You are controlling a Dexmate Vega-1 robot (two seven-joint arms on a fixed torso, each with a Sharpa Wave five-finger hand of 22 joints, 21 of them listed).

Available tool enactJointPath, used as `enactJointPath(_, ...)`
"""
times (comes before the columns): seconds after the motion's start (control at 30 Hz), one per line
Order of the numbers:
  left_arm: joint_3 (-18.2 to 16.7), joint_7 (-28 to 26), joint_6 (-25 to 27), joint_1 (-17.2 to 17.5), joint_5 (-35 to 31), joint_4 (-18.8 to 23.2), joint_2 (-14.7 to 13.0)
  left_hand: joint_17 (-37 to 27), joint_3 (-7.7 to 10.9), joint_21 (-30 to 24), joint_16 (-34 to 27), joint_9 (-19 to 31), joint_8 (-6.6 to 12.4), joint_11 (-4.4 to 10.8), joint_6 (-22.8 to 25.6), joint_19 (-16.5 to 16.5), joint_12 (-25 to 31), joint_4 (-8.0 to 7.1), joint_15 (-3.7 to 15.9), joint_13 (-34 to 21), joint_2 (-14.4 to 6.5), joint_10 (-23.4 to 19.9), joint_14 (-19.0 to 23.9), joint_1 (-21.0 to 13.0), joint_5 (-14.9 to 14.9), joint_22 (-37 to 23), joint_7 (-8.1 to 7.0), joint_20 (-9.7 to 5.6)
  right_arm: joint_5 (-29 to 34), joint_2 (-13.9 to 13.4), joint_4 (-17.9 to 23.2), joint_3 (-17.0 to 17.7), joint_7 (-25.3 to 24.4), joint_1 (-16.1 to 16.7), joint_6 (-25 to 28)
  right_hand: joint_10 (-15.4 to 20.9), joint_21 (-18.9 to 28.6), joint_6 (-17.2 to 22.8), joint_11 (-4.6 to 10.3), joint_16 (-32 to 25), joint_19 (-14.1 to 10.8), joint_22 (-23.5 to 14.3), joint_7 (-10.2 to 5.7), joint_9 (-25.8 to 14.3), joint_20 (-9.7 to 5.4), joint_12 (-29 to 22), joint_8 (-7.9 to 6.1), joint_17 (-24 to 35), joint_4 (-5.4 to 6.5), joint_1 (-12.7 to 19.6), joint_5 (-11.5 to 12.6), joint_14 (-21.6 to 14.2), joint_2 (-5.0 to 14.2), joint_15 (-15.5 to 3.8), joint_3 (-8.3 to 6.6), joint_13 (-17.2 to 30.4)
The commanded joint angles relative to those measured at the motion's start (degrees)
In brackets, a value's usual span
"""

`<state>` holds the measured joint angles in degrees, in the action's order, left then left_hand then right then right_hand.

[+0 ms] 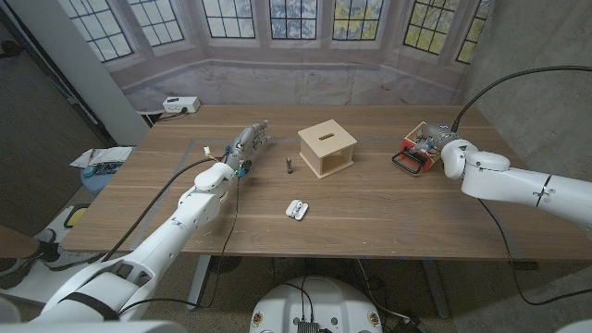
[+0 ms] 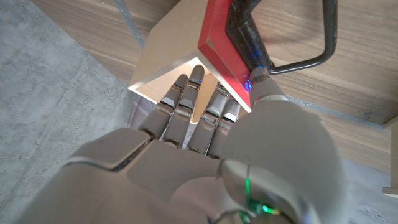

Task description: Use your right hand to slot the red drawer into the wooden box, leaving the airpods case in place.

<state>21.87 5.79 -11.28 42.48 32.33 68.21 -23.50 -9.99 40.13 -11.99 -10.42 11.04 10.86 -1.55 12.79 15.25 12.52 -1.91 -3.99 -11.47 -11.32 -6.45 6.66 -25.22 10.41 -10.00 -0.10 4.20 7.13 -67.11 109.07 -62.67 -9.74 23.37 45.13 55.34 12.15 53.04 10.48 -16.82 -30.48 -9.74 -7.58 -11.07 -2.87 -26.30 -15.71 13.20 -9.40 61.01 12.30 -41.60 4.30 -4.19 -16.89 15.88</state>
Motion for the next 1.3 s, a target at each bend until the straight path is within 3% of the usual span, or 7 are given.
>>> enactJointPath(0.03, 0.1, 1.0, 0.0, -0.9, -0.1, -1.8, 0.7, -0.3, -0.08, 0.1, -0.5, 0.2, 0.26, 0.24, 0.7, 0.2, 0.0, 0.04, 0.0, -0.2, 0.0, -0.4, 0.5, -0.6, 0.3, -0.3, 0.1, 0.09, 0.6, -1.7, 2.0, -0.6, -0.6, -0.2, -0.3, 2.3, 0.2, 3.1, 1.34, -0.5, -0.6, -0.2, -2.18, -0.4, -2.07, -0.2, -0.45, 0.2, 0.04, 0.6, -0.2, -0.7, 0.24, -9.32, 0.2, 0.0)
enactJointPath(0.37, 0.3, 1.6, -0.2, -1.8, -0.4, -3.2, 1.3, -0.3, -0.14, 0.1, -0.5, 0.2, 0.24, 0.38, 0.7, 0.2, 0.0, -0.07, 0.02, -0.2, 0.0, -0.4, 0.5, -0.7, 0.3, -0.3, 0.06, 0.09, 0.8, -2.4, 2.6, -1.0, -1.4, -0.7, -1.0, 3.6, 0.2, 4.4, 1.4, -0.6, -1.4, -0.2, -2.08, -0.4, -3.13, -0.2, -0.73, 0.2, 0.06, 1.3, -0.3, -1.5, 0.42, -9.37, 0.47, -0.5)
enactJointPath(0.9, 0.5, 2.4, -0.2, -2.7, -0.6, -4.9, 2.3, -0.3, -0.15, 0.1, -0.5, 0.2, 0.21, 0.38, 0.8, 0.2, 0.0, -0.11, -0.05, -0.2, 0.0, -0.5, 0.5, -0.9, 0.4, -0.3, 0.04, 0.16, 2.4, -4.4, 5.6, -2.1, -0.4, -2.3, -1.2, 4.0, 0.0, 4.9, 1.4, -0.3, -1.5, -0.2, -2.13, -0.4, -3.5, 0.2, -0.63, 0.1, 0.08, 1.8, -0.4, -1.7, 0.32, -9.37, 0.85, -1.1)
enactJointPath(1.3, 0.2, 2.6, -0.4, -2.9, -0.8, -5.4, 2.2, -0.3, -0.19, 0.1, -0.5, 0.2, 0.21, 0.35, 0.8, 0.2, 0.0, -0.19, -0.04, -0.2, 0.0, -0.4, 0.5, -1.0, 0.4, -0.3, 0.0, 0.18, 2.1, -8.8, 10.5, -3.4, 2.4, -3.9, -4.3, 3.8, -0.1, 4.7, 1.38, -0.3, -1.4, -0.2, -2.23, -0.4, -3.74, 0.7, -0.39, 0.1, 0.4, 1.6, -0.5, -1.8, 0.46, -9.3, 1.22, -1.4)
